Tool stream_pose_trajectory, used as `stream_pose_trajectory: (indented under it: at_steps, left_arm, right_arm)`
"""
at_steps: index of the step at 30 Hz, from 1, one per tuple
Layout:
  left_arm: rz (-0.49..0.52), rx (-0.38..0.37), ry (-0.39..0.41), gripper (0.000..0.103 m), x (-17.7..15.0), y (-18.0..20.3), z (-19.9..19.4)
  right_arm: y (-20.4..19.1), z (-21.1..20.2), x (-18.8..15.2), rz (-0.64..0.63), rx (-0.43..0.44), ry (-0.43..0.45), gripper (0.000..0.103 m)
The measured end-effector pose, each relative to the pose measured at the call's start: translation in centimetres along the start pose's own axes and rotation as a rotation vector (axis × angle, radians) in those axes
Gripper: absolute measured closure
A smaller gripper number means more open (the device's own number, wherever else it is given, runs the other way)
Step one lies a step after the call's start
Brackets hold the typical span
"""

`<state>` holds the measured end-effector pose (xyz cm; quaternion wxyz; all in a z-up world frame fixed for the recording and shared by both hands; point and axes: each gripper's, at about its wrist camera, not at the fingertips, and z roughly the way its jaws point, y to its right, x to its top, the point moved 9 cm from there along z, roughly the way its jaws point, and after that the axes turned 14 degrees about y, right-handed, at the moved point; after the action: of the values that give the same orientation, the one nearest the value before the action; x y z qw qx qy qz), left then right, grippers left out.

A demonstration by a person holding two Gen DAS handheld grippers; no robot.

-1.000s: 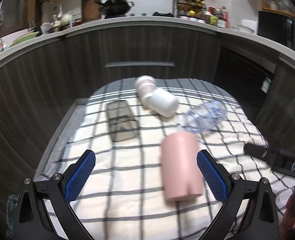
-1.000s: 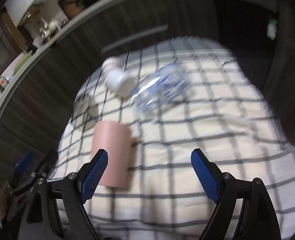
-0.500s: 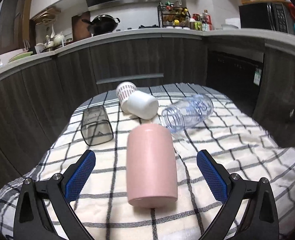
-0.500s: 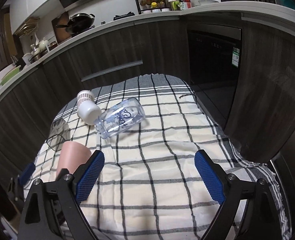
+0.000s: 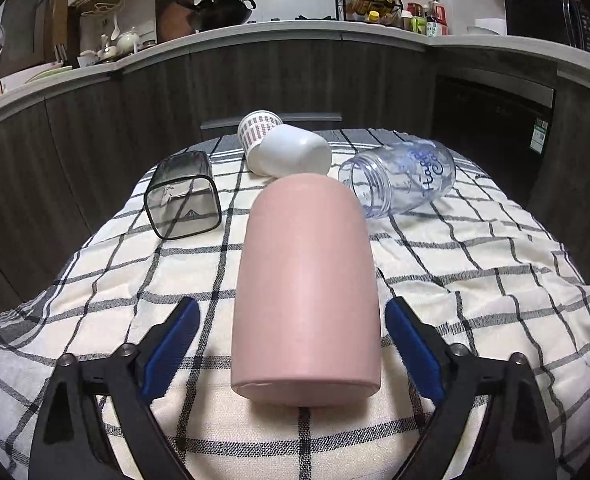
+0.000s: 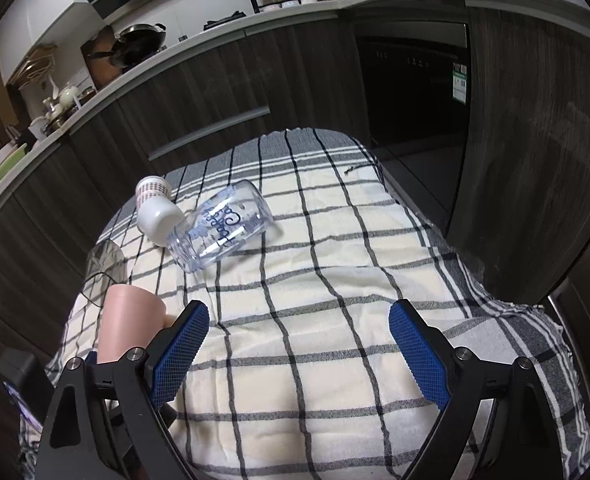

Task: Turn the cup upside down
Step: 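Grasp the pink cup with the left gripper and lift it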

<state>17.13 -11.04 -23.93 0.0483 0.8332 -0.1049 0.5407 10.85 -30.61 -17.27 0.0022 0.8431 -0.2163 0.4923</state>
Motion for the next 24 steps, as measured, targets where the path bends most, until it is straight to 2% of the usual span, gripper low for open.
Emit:
stream_pose_trajectory:
  at_steps: [1, 4, 12, 17, 21, 24]
  left_arm:
    - [0.005, 0.000, -0.002, 0.023, -0.1, 0.0, 0.0]
    - [0.012, -0.016, -0.002, 0.035, -0.2, 0.3, 0.0]
    - [0.028, 0.017, 0.002, 0.036, 0.1, -0.3, -0.5]
    - [0.047, -0.005, -0.020, 0.036, 1.0, 0.0, -1.4]
    - [0.066, -0.021, -0.089, 0.036, 2.6, -0.6, -2.3]
    - [0.089, -0.035, -0.216, 0.036, 3.0, -1.1, -2.6]
  right_arm:
    - [0.0, 0.1, -0.1, 0.002, -0.001, -0.006, 0.011]
    - [0.0, 0.4, -0.3, 0.000, -0.005, -0.016, 0.011]
    - [0.0, 0.6, -0.6, -0.006, -0.018, -0.027, 0.011]
    - [-0.3, 0.1, -0.2, -0.011, -0.010, -0.008, 0.011]
    - [-0.4, -0.7, 0.6, 0.026, 0.007, 0.000, 0.011]
    - [-0.6, -1.1, 1.3, 0.075, 0.015, -0.025, 0.011]
